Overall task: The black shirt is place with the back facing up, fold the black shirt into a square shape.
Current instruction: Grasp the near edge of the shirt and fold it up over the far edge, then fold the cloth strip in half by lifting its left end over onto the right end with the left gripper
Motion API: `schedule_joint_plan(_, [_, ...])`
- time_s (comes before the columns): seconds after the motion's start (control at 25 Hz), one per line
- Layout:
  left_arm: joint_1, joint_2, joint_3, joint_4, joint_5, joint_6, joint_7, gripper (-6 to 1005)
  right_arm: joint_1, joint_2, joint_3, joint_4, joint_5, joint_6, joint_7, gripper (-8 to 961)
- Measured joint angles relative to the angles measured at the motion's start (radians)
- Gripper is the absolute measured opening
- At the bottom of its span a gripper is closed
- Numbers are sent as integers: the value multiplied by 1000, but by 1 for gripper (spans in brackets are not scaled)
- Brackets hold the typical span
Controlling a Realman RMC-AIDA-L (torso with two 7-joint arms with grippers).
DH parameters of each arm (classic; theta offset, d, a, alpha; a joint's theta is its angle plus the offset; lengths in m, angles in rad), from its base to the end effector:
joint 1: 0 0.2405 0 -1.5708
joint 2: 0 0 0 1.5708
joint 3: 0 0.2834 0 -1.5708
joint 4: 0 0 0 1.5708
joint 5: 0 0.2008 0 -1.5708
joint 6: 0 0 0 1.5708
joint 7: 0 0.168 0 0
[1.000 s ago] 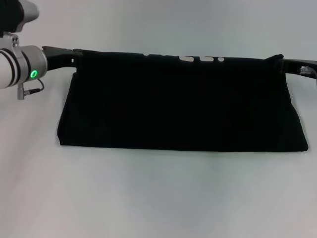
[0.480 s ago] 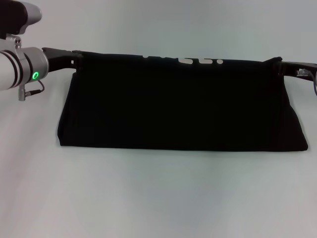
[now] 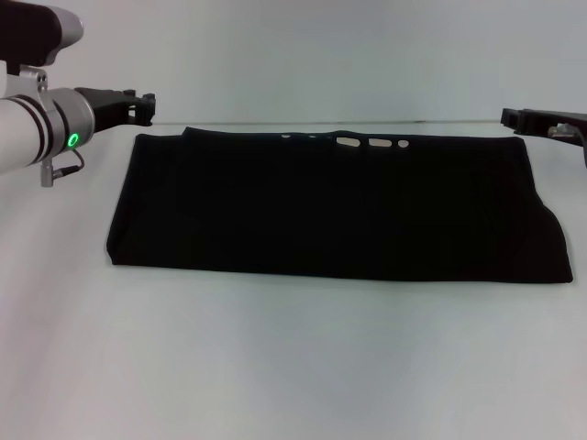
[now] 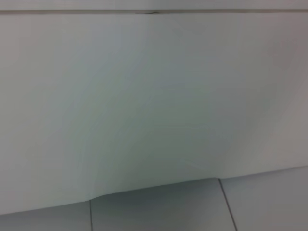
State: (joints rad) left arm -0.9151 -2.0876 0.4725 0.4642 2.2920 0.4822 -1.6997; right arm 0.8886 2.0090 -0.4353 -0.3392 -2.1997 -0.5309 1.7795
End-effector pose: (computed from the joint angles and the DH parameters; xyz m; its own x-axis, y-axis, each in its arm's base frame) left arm -0.2686 0.5172 -0.0030 0.7165 0.4672 0.5181 0.6719 -0.2623 -0.6926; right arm 0.2955 0.5081 0.0043 0.5403 -0.5433 -0.6426 -0.8207 -0.1714 -0.5451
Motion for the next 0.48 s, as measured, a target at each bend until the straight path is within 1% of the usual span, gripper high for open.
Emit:
schedule_joint_plan(0.08, [0,0,-1,-1,0,-14,-4,154,-3,-1,2,-6,0,1,1,195])
schedule_joint_plan(0.2, [3,2,-10,0,-18,-23,-11,206,-7,-8,5,-8,0,-14,3,296])
schedule_joint_plan(0.28, [9,9,-10,0,-46,-21,-13,283,-18,-21,6,-13,0,-66,26,392])
schedule_joint_plan(0.32, [13,14,-10,0,-56,-17,-19,321,-18,-21,6,-13,0,-66,26,441])
schedule_joint_plan(0.4, [25,23,-6,7,-62,7,-47,398,-35,-32,4,-31,0,-134,58,537])
schedule_joint_plan(0.48, [49,41,-2,26,-58,90,-114,477,-61,-41,6,-64,0,-232,96,613])
